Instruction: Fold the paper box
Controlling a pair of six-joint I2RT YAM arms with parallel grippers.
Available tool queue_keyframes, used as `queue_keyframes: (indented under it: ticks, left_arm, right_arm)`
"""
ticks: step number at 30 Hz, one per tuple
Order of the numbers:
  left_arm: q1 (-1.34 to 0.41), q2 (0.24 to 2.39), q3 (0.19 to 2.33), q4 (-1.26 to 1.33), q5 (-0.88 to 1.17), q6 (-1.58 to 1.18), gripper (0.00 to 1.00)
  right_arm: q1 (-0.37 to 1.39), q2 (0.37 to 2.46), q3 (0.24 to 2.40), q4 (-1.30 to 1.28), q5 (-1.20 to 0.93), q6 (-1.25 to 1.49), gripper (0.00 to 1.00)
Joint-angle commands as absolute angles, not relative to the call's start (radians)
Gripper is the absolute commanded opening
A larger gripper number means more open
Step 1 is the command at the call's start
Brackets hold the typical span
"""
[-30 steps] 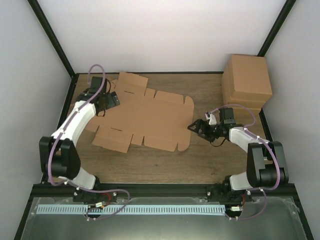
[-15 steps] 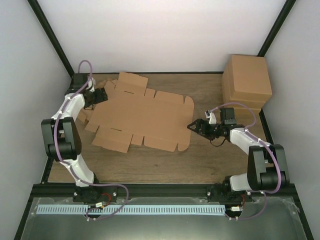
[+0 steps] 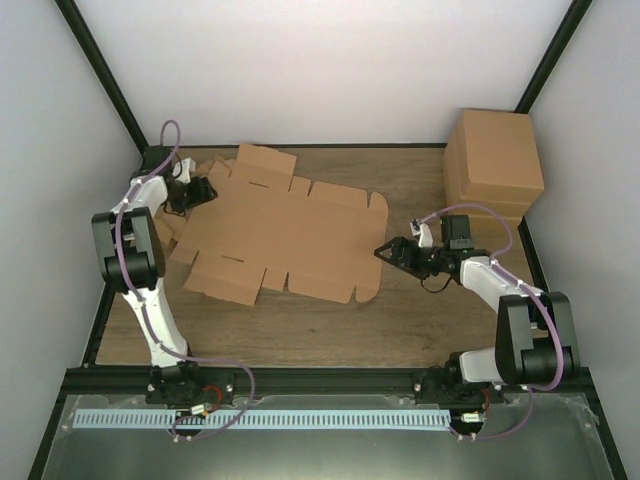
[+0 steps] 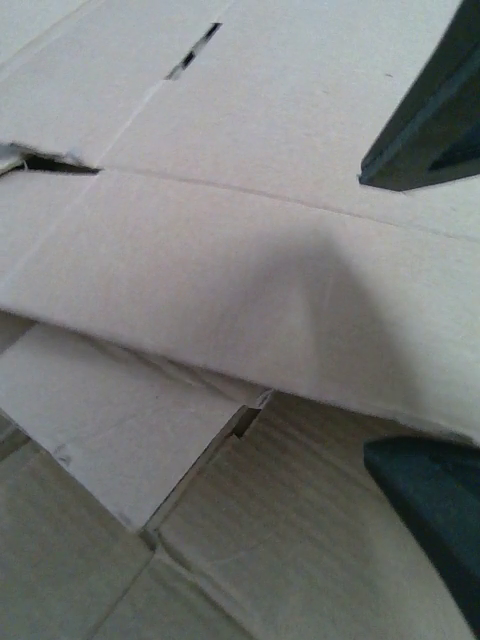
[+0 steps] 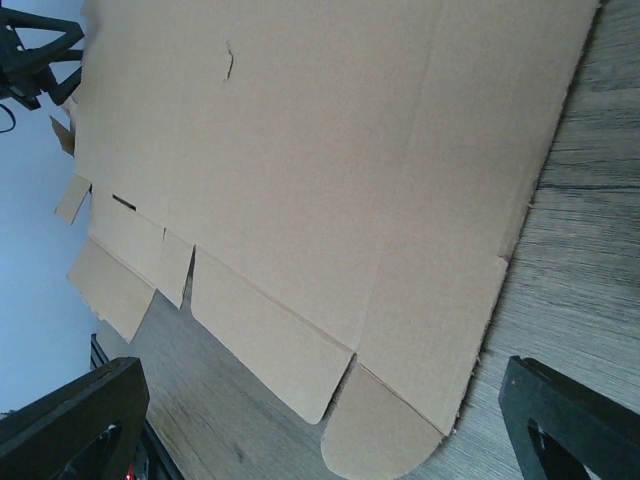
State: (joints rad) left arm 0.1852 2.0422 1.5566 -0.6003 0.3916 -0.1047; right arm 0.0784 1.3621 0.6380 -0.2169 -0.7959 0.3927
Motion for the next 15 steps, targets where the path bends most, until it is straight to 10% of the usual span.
queue_keyframes:
  ticks: [1, 15]
  left_arm:
    - [0.186, 2.085, 1.585, -0.654, 0.488, -0.068, 0.65]
    - [0.096, 1.856, 1.436, -0.664, 0.455, -0.076, 0.17]
  right_arm:
    - [0.089, 1.348, 0.647, -0.225, -0.798, 0.378, 1.00]
    - [0.089, 1.351, 0.650, -0.244, -0.767, 0.374, 1.00]
